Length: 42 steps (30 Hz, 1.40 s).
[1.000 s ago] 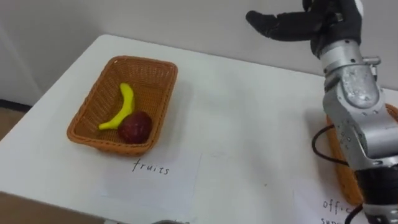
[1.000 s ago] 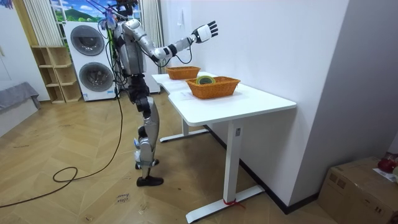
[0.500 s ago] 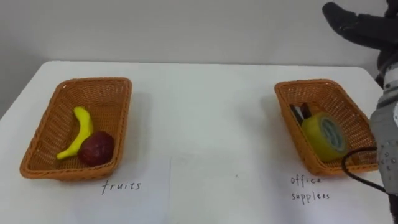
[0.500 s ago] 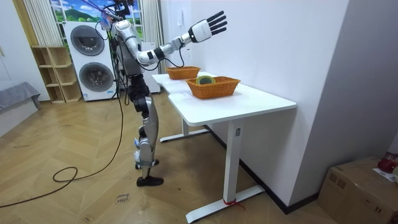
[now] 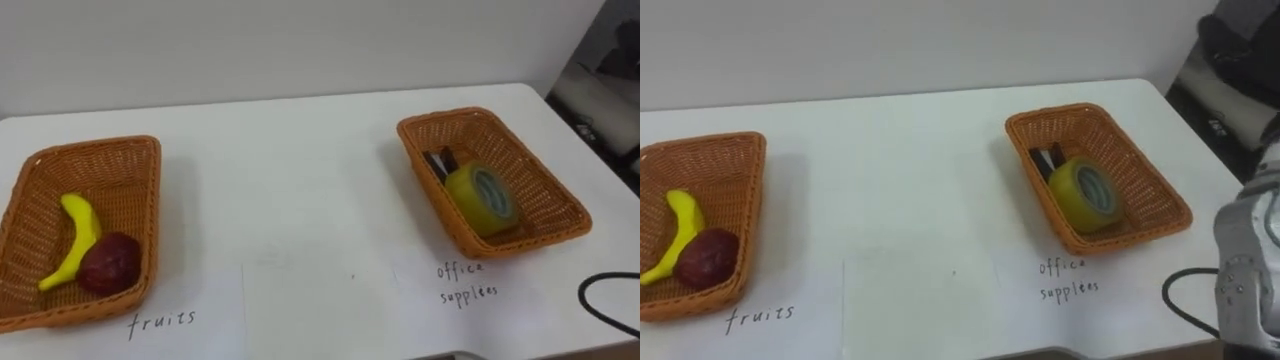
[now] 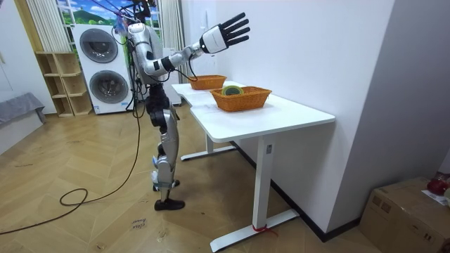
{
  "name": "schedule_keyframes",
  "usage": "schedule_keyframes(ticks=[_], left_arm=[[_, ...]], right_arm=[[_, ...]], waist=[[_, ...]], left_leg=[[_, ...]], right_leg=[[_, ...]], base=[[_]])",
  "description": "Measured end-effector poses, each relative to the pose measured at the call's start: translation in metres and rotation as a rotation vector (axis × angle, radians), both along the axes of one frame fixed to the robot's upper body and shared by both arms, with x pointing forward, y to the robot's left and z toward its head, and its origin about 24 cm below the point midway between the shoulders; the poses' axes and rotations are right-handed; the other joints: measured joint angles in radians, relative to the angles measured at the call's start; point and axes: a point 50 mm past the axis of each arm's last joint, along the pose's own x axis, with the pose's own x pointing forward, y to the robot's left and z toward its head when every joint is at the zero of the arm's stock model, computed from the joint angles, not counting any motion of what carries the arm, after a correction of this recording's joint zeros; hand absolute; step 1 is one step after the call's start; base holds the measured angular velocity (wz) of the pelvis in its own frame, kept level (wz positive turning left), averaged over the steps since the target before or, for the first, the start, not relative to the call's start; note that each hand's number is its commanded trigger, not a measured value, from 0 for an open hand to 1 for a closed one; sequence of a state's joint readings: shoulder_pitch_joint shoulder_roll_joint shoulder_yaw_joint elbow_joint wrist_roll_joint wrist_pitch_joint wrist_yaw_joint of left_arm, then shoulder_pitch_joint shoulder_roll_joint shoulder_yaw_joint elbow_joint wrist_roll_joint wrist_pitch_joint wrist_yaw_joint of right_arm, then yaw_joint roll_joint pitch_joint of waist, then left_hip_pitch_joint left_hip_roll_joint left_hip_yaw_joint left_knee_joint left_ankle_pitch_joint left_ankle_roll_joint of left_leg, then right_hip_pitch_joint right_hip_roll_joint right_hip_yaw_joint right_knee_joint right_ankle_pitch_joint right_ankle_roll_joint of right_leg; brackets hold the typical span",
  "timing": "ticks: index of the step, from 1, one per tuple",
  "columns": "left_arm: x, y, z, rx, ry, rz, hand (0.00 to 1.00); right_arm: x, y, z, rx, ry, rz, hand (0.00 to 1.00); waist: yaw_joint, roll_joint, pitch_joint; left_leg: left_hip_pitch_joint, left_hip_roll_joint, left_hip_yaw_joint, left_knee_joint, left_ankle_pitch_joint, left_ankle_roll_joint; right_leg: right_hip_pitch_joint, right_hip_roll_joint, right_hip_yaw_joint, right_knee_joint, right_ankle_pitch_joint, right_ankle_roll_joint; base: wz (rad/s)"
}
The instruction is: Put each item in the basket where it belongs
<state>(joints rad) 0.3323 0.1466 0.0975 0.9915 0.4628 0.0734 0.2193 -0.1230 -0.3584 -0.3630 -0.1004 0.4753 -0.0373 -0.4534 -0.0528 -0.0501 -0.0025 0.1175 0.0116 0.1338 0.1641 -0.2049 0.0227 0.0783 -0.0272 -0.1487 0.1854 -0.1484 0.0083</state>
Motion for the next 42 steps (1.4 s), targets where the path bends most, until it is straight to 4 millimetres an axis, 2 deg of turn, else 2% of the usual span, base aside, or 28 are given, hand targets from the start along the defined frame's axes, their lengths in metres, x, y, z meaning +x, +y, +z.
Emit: schedule_keyframes(ticks=[3, 7, 12, 14, 16, 19, 22, 26, 29, 35, 37, 42], left_arm=[[0.004, 0.001, 0.001, 0.021, -0.031, -0.004, 0.0], [0.004, 0.001, 0.002, 0.033, -0.037, -0.001, 0.0], [0.003, 0.002, 0.003, 0.04, -0.044, 0.003, 0.0], [0.003, 0.003, 0.003, 0.049, -0.047, 0.005, 0.0], [0.001, 0.003, 0.003, 0.051, -0.044, 0.007, 0.0], [0.004, 0.004, 0.004, 0.054, -0.056, 0.005, 0.0], [0.009, 0.005, 0.006, 0.061, -0.083, 0.005, 0.0], [0.009, 0.006, 0.006, 0.059, -0.096, 0.049, 0.0], [0.007, 0.007, 0.007, 0.065, -0.092, 0.053, 0.0], [0.01, 0.007, 0.007, 0.069, -0.099, 0.047, 0.0], [0.009, 0.007, 0.007, 0.067, -0.095, 0.049, 0.0], [0.01, 0.006, 0.006, 0.051, -0.094, 0.046, 0.0]], right_arm=[[-0.009, -0.007, -0.006, 0.016, 0.009, -0.06, 0.0], [-0.021, -0.014, -0.022, 0.075, 0.059, -0.106, 0.0], [-0.037, -0.032, -0.037, 0.144, 0.102, -0.24, 0.0], [-0.053, -0.044, -0.051, 0.176, 0.158, -0.337, 0.0], [-0.061, -0.049, -0.057, 0.206, 0.176, -0.392, 0.0], [-0.073, -0.057, -0.067, 0.235, 0.217, -0.463, 0.0], [-0.088, -0.063, -0.089, 0.293, 0.29, -0.533, 0.0], [-0.107, -0.068, -0.123, 0.579, 0.325, -0.609, 0.0], [-0.121, -0.068, -0.144, 0.705, 0.348, -0.694, 0.0], [-0.15, -0.071, -0.174, 0.778, 0.451, -0.845, 0.0], [-0.158, -0.07, -0.179, 0.785, 0.477, -0.874, 0.0], [-0.183, -0.059, -0.205, 0.823, 0.589, -0.95, 0.0]], waist=[[-0.003, -0.01, 0.0033], [-0.003, -0.022, -0.0007], [-0.022, -0.015, 0.0013], [-0.025, -0.01, 0.0017], [-0.027, -0.006, 0.0042], [-0.034, 0.002, 0.0013], [-0.038, -0.003, 0.0016], [-0.05, -0.003, 0.0025], [-0.055, 0.0, 0.0026], [-0.061, 0.004, 0.0014], [-0.062, 0.008, -0.0019], [-0.063, 0.01, -0.0037]], left_leg=[[-0.001, 0.005, 0.015, -0.008, -0.001, -0.001], [0.006, 0.011, 0.027, -0.013, -0.005, -0.006], [0.007, 0.013, 0.025, -0.013, -0.009, -0.007], [0.01, 0.013, 0.025, -0.015, -0.01, -0.007], [0.01, 0.013, 0.026, -0.016, -0.01, -0.007], [0.013, 0.013, 0.027, -0.015, -0.01, -0.007], [0.009, 0.012, 0.028, -0.013, -0.011, -0.008], [0.01, 0.011, 0.024, -0.01, -0.012, -0.008], [0.011, 0.011, 0.023, -0.011, -0.012, -0.009], [0.005, 0.01, 0.023, -0.016, -0.013, -0.01], [-0.004, 0.01, 0.021, -0.018, -0.013, -0.01], [-0.001, 0.01, 0.015, -0.014, -0.013, -0.01]], right_leg=[[-0.012, 0.005, 0.013, 0.002, 0.0, 0.0], [-0.011, 0.013, 0.026, 0.001, 0.001, -0.001], [-0.011, 0.015, 0.024, -0.001, 0.001, -0.002], [-0.008, 0.015, 0.023, 0.0, 0.001, -0.001], [-0.01, 0.015, 0.024, 0.001, 0.001, -0.001], [-0.006, 0.014, 0.024, 0.001, 0.0, -0.002], [-0.008, 0.014, 0.026, -0.001, -0.005, -0.007], [-0.013, 0.013, 0.029, -0.001, -0.016, -0.006], [-0.012, 0.013, 0.025, -0.001, -0.017, -0.007], [-0.016, 0.014, 0.02, -0.006, -0.017, -0.007], [-0.028, 0.014, 0.021, -0.003, -0.017, -0.007], [-0.017, 0.013, 0.018, -0.001, -0.018, -0.007]], base=[[-0.14], [-0.09], [-0.02], [0.0], [-0.04], [0.0], [0.0], [0.0], [0.01], [0.01], [0.0], [0.0]])
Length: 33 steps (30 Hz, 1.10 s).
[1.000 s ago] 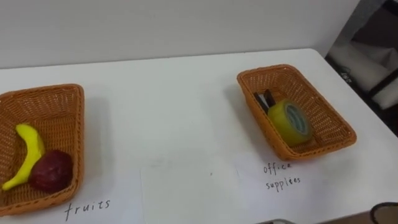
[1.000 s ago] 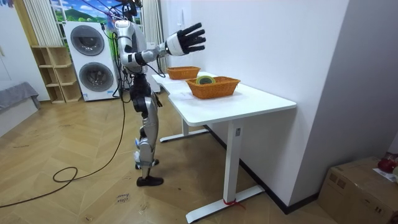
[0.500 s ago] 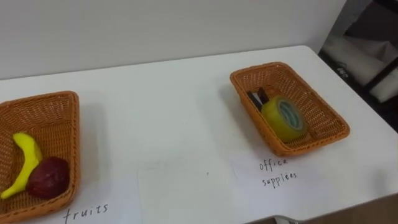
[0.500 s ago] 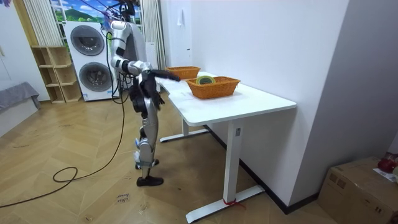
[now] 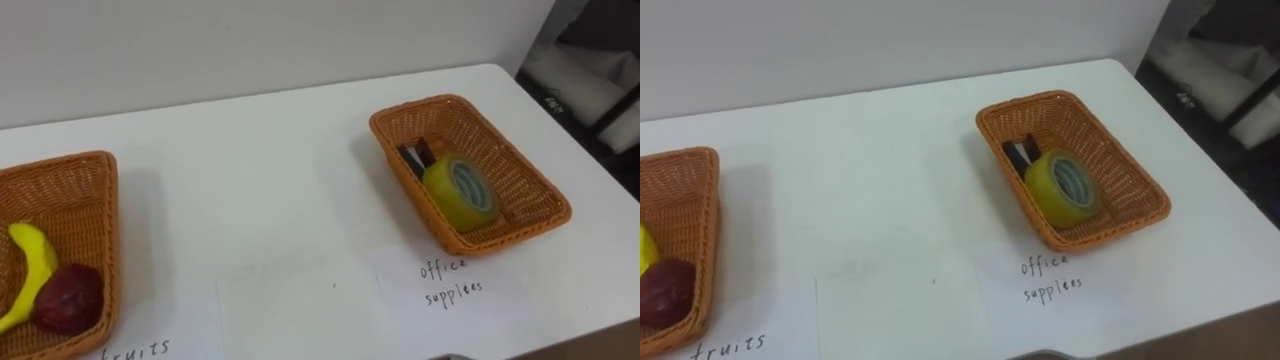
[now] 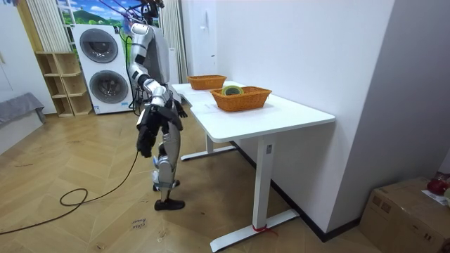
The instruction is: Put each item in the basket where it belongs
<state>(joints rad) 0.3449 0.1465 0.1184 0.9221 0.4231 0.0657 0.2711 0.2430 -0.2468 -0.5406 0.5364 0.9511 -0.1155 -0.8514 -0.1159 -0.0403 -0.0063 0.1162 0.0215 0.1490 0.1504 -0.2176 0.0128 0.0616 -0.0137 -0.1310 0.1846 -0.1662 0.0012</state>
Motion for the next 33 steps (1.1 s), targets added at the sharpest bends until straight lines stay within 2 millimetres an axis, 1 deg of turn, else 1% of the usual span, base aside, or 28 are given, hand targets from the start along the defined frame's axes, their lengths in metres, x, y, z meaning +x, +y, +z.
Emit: schedule_keyframes(ticks=[2, 4, 5, 6, 8, 9, 10, 13, 16, 18, 19, 21, 23, 24, 26, 27, 29, 30, 32, 33], left_arm=[[-0.001, -0.001, 0.0, -0.004, 0.0, 0.001, 0.0], [-0.002, -0.001, -0.001, -0.006, 0.003, 0.002, 0.0], [-0.004, -0.002, -0.001, -0.006, 0.008, 0.003, 0.0], [-0.006, -0.002, -0.001, -0.005, 0.013, 0.005, 0.0], [-0.011, -0.003, -0.001, -0.008, 0.025, 0.01, 0.0], [-0.015, -0.003, -0.002, -0.01, 0.037, 0.013, 0.0], [-0.017, -0.005, -0.003, -0.014, 0.046, 0.016, 0.0], [-0.021, -0.006, -0.004, -0.022, 0.062, 0.022, 0.0], [-0.019, -0.007, -0.004, -0.03, 0.062, 0.02, 0.0], [-0.016, -0.007, -0.005, -0.04, 0.058, 0.016, 0.0], [-0.014, -0.008, -0.005, -0.043, 0.057, 0.015, 0.0], [-0.016, -0.009, -0.006, -0.05, 0.068, 0.018, 0.0], [-0.016, -0.01, -0.007, -0.056, 0.072, 0.019, 0.0], [-0.015, -0.01, -0.007, -0.058, 0.071, 0.018, 0.0], [-0.012, -0.011, -0.007, -0.063, 0.071, 0.006, 0.0], [-0.012, -0.011, -0.008, -0.063, 0.072, 0.002, 0.0], [-0.013, -0.011, -0.008, -0.061, 0.088, 0.004, 0.0], [-0.013, -0.011, -0.008, -0.06, 0.091, 0.004, 0.0], [-0.013, -0.012, -0.009, -0.056, 0.105, 0.001, 0.0], [-0.014, -0.012, -0.009, -0.055, 0.112, -0.002, 0.0]], right_arm=[[-0.013, 0.009, -0.014, 0.047, 0.06, -0.016, 0.0], [-0.025, 0.015, -0.025, 0.08, 0.109, -0.024, 0.0], [-0.033, 0.019, -0.029, 0.094, 0.138, -0.027, 0.0], [-0.036, 0.021, -0.032, 0.1, 0.158, -0.021, 0.0], [-0.046, 0.03, -0.042, 0.131, 0.244, 0.009, 0.0], [-0.049, 0.032, -0.043, 0.132, 0.267, 0.021, 0.0], [-0.053, 0.036, -0.047, 0.127, 0.327, 0.062, 0.0], [-0.054, 0.048, -0.055, 0.132, 0.417, 0.173, 0.0], [-0.054, 0.06, -0.064, 0.158, 0.467, 0.286, 0.0], [-0.056, 0.066, -0.07, 0.183, 0.49, 0.362, 0.0], [-0.058, 0.071, -0.074, 0.205, 0.517, 0.428, 0.0], [-0.059, 0.077, -0.08, 0.235, 0.54, 0.529, 0.0], [-0.056, 0.086, -0.086, 0.269, 0.563, 0.671, 0.0], [-0.055, 0.088, -0.087, 0.274, 0.573, 0.716, 0.0], [-0.052, 0.096, -0.092, 0.283, 0.631, 0.913, 0.0], [-0.053, 0.098, -0.094, 0.29, 0.651, 0.96, 0.0], [-0.05, 0.105, -0.097, 0.294, 0.725, 1.144, 0.0], [-0.049, 0.106, -0.098, 0.292, 0.743, 1.184, 0.0], [-0.046, 0.114, -0.1, 0.28, 0.813, 1.339, 0.0], [-0.044, 0.115, -0.101, 0.275, 0.827, 1.375, 0.0]], waist=[[0.003, 0.0, 0.0003], [0.004, -0.001, 0.0006], [0.007, 0.0, 0.0019], [0.008, 0.003, 0.003], [0.009, 0.007, 0.0045], [0.012, 0.008, 0.0044], [0.013, 0.01, 0.0042], [0.015, 0.011, 0.0035], [0.016, 0.014, 0.0015], [0.032, 0.017, 0.001], [0.043, 0.018, 0.0013], [0.043, 0.021, 0.0021], [0.051, 0.023, 0.0028], [0.054, 0.023, 0.0028], [0.067, 0.026, 0.0023], [0.068, 0.027, 0.0028], [0.074, 0.031, 0.0036], [0.078, 0.032, 0.0036], [0.098, 0.035, 0.0048], [0.1, 0.035, 0.0048]], left_leg=[[0.002, -0.001, 0.003, 0.001, 0.0, 0.0], [0.006, -0.003, 0.003, 0.001, 0.0, 0.0], [0.012, -0.003, 0.001, -0.005, -0.002, -0.001], [0.015, -0.003, -0.001, -0.006, -0.003, -0.001], [0.014, -0.001, -0.003, -0.006, -0.007, -0.003], [0.014, -0.001, -0.004, -0.005, -0.007, -0.003], [0.014, -0.001, -0.006, -0.004, -0.007, -0.003], [0.014, -0.001, -0.008, 0.003, -0.007, -0.003], [0.015, -0.002, -0.014, 0.001, -0.007, -0.003], [0.019, -0.002, -0.014, 0.0, -0.007, -0.003], [0.023, -0.002, -0.013, 0.0, -0.007, -0.003], [0.03, -0.003, -0.013, 0.0, -0.008, -0.003], [0.029, -0.002, -0.015, 0.001, -0.008, -0.004], [0.028, -0.002, -0.015, 0.001, -0.009, -0.004], [0.029, -0.002, -0.016, 0.001, -0.009, -0.004], [0.03, -0.001, -0.016, 0.001, -0.009, -0.004], [0.04, -0.001, -0.018, 0.0, -0.011, -0.005], [0.04, -0.001, -0.02, 0.0, -0.011, -0.005], [0.045, -0.001, -0.023, 0.0, -0.011, -0.005], [0.047, -0.001, -0.024, 0.0, -0.011, -0.005]], right_leg=[[0.003, -0.002, 0.001, -0.001, -0.002, 0.0], [0.006, -0.003, 0.002, 0.0, -0.011, 0.001], [0.004, -0.003, 0.009, 0.0, -0.017, 0.002], [0.004, -0.003, 0.011, 0.003, -0.02, 0.002], [0.004, 0.0, 0.015, 0.004, -0.02, 0.001], [0.004, 0.0, 0.015, 0.005, -0.02, 0.001], [0.005, 0.001, 0.015, 0.006, -0.02, 0.001], [0.005, 0.002, 0.015, 0.005, -0.019, -0.001], [0.009, 0.001, 0.012, 0.003, -0.019, 0.0], [0.012, 0.001, 0.014, 0.002, -0.019, 0.0], [0.018, 0.002, 0.015, 0.002, -0.019, 0.0], [0.027, 0.001, 0.012, -0.001, -0.019, 0.0], [0.028, 0.001, 0.006, -0.005, -0.02, 0.0], [0.027, 0.001, 0.005, -0.009, -0.02, 0.0], [0.029, 0.001, 0.003, -0.014, -0.02, 0.0], [0.032, 0.001, 0.002, -0.014, -0.02, 0.0], [0.047, 0.001, -0.006, -0.016, -0.02, 0.0], [0.049, 0.001, -0.008, -0.014, -0.02, 0.0], [0.057, 0.001, -0.01, -0.014, -0.02, 0.0], [0.059, 0.001, -0.011, -0.014, -0.02, 0.0]], base=[[0.0], [0.06], [0.05], [0.0], [-0.04], [0.0], [0.0], [0.0], [0.03], [0.0], [0.0], [0.0], [0.0], [0.0], [0.0], [0.05], [0.08], [0.05], [0.05], [0.07]])
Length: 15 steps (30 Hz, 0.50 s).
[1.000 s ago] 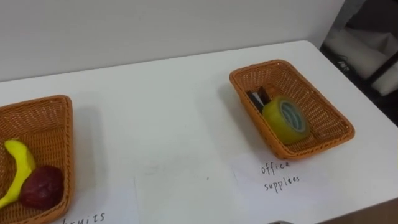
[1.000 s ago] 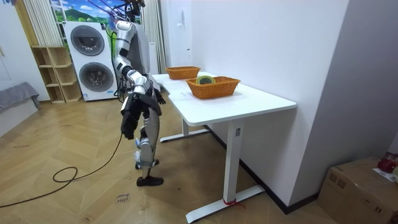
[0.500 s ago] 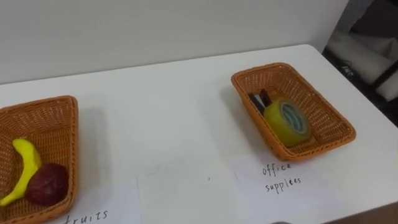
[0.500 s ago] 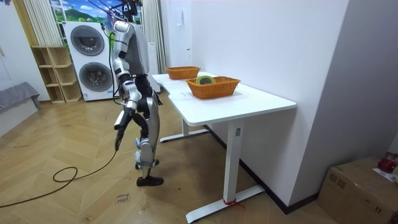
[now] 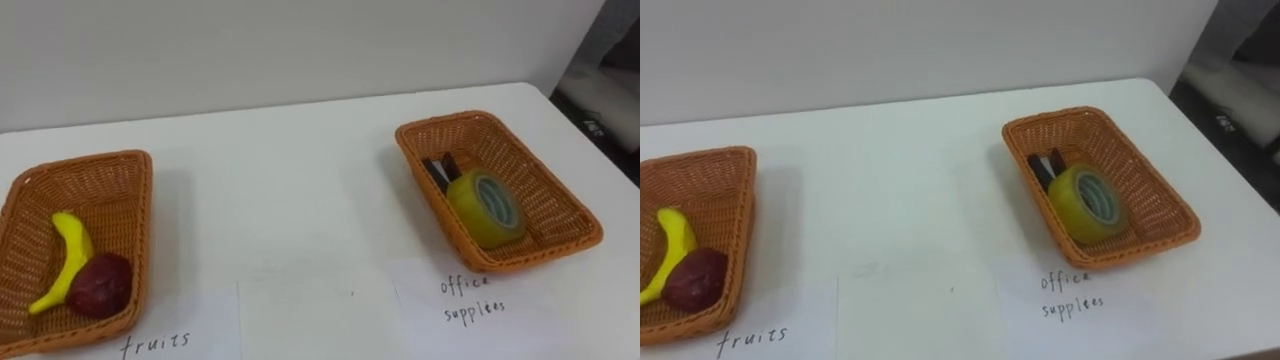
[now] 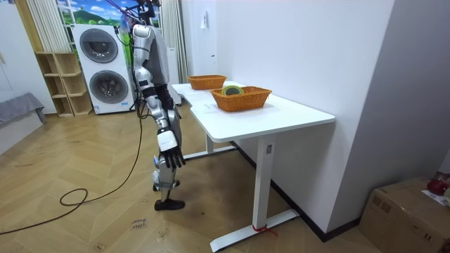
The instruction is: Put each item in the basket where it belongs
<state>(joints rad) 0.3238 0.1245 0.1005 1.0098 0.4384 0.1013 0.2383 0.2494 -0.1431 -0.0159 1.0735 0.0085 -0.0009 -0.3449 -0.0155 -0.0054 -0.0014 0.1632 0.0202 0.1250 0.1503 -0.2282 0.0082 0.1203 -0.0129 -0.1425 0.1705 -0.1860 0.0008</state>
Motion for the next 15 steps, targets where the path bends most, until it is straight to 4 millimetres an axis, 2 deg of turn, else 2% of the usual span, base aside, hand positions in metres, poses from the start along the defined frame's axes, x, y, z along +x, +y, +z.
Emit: schedule_keyframes(ticks=[2, 5, 13, 15], left_arm=[[0.0, -0.002, -0.001, -0.002, 0.012, -0.007, 0.0], [0.002, -0.004, -0.001, -0.002, 0.014, -0.005, 0.0], [0.003, -0.012, -0.003, -0.003, 0.017, 0.005, 0.0], [0.004, -0.012, -0.003, -0.004, 0.017, 0.004, 0.0]], right_arm=[[0.013, 0.006, -0.001, 0.013, 0.012, 0.141, 0.0], [0.023, 0.012, -0.002, 0.023, 0.024, 0.259, 0.0], [0.032, 0.02, -0.003, 0.059, 0.018, 0.32, 0.0], [0.032, 0.021, -0.003, 0.062, 0.019, 0.326, 0.0]], waist=[[0.01, 0.001, 0.0006], [0.036, 0.0, 0.0009], [0.07, 0.001, 0.0011], [0.074, -0.002, 0.003]], left_leg=[[0.001, 0.0, -0.004, 0.0, -0.002, 0.0], [0.001, 0.0, -0.009, 0.0, -0.003, 0.0], [-0.01, -0.002, -0.026, 0.003, -0.003, 0.0], [-0.013, -0.004, -0.041, 0.004, -0.003, 0.0]], right_leg=[[0.001, 0.0, -0.002, 0.0, -0.002, -0.001], [0.001, 0.0, -0.004, -0.003, -0.002, 0.0], [0.011, -0.001, -0.023, -0.019, -0.002, 0.0], [0.018, -0.002, -0.028, -0.021, -0.001, 0.0]], base=[[0.02], [0.01], [0.08], [0.16]])
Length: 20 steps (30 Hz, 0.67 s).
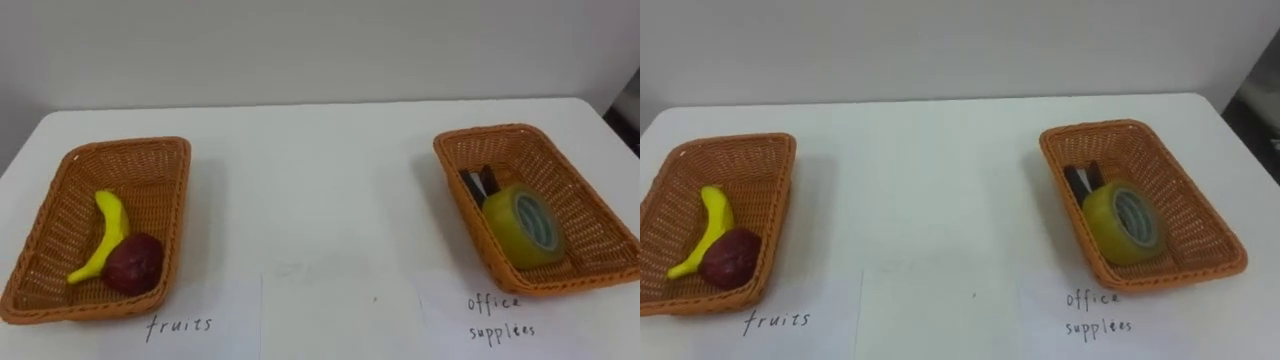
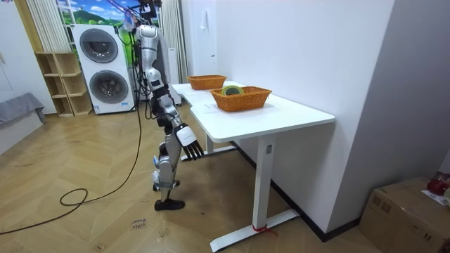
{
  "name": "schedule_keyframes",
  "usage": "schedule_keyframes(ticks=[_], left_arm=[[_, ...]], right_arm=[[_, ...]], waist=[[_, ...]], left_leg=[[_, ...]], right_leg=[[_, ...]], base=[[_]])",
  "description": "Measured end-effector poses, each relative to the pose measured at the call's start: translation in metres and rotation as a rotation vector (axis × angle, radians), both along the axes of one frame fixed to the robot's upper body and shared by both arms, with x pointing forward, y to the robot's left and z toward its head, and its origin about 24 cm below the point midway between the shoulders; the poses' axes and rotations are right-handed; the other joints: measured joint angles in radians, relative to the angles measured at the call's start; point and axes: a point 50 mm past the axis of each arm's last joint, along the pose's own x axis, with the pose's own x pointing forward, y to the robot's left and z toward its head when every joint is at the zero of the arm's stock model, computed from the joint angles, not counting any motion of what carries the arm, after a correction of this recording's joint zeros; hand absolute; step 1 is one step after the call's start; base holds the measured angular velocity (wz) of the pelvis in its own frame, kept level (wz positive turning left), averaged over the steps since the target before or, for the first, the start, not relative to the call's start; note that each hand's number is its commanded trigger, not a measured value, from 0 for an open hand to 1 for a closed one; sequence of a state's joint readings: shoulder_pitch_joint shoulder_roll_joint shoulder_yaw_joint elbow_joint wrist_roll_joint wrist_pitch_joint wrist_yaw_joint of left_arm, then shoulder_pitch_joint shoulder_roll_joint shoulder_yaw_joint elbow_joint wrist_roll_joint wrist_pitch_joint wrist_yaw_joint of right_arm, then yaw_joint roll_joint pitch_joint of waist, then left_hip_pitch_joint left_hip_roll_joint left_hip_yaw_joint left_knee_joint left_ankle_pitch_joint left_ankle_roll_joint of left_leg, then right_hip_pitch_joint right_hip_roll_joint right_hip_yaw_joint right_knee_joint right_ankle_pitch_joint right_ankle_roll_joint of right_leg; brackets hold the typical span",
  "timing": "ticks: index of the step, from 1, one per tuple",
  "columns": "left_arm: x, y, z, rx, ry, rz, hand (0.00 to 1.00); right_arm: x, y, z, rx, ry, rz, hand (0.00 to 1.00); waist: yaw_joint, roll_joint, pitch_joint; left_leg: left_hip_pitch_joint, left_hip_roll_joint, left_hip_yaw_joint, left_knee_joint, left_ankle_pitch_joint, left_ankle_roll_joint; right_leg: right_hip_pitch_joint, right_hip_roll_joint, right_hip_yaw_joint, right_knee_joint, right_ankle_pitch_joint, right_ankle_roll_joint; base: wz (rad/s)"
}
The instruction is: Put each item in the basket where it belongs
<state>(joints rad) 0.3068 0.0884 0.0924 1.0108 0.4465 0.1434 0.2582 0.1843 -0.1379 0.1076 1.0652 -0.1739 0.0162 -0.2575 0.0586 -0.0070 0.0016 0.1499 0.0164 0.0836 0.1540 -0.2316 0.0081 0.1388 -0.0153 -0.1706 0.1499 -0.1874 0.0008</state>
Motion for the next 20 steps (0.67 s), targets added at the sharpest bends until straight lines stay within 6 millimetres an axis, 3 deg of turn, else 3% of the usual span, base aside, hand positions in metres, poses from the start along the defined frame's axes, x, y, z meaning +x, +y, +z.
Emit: schedule_keyframes(ticks=[20], left_arm=[[0.015, -0.007, -0.001, -0.011, -0.017, -0.093, 0.0]], right_arm=[[0.002, 0.009, -0.002, 0.056, -0.008, 0.003, 0.0]], waist=[[0.001, -0.018, 0.0027]], left_leg=[[-0.002, -0.009, -0.037, 0.011, 0.0, 0.0]], right_leg=[[0.019, -0.006, -0.025, -0.016, -0.002, 0.004]], base=[[0.05]])
